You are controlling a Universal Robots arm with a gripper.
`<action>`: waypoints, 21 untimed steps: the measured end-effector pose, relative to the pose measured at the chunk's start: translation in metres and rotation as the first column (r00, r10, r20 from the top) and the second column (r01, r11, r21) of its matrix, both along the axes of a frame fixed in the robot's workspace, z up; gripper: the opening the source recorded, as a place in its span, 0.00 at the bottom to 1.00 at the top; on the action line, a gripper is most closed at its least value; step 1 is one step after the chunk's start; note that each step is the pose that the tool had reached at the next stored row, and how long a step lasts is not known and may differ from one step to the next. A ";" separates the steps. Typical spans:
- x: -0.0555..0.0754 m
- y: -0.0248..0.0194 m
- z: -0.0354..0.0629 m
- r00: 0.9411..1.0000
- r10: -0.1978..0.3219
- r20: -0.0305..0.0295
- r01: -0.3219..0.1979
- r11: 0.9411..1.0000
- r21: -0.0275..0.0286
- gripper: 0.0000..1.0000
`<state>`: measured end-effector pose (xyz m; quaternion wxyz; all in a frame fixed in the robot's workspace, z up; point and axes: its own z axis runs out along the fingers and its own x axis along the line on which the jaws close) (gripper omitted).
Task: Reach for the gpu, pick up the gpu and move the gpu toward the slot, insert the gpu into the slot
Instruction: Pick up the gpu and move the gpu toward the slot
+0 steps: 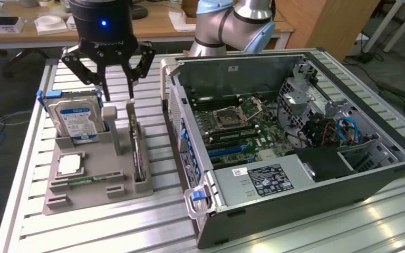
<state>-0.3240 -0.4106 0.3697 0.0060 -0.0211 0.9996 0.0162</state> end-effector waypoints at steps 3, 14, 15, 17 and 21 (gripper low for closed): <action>0.001 -0.0024 -0.0052 1.000 0.000 0.000 0.000 1.000 0.000 0.47; 0.004 -0.0110 -0.0252 1.000 0.000 0.000 0.000 1.000 0.000 0.47; 0.004 -0.0130 -0.0270 1.000 0.000 0.000 0.000 1.000 0.000 0.47; 0.005 -0.0155 -0.0307 1.000 0.000 0.000 0.000 1.000 0.000 0.47; 0.005 -0.0179 -0.0366 1.000 0.000 0.000 0.000 1.000 0.000 0.47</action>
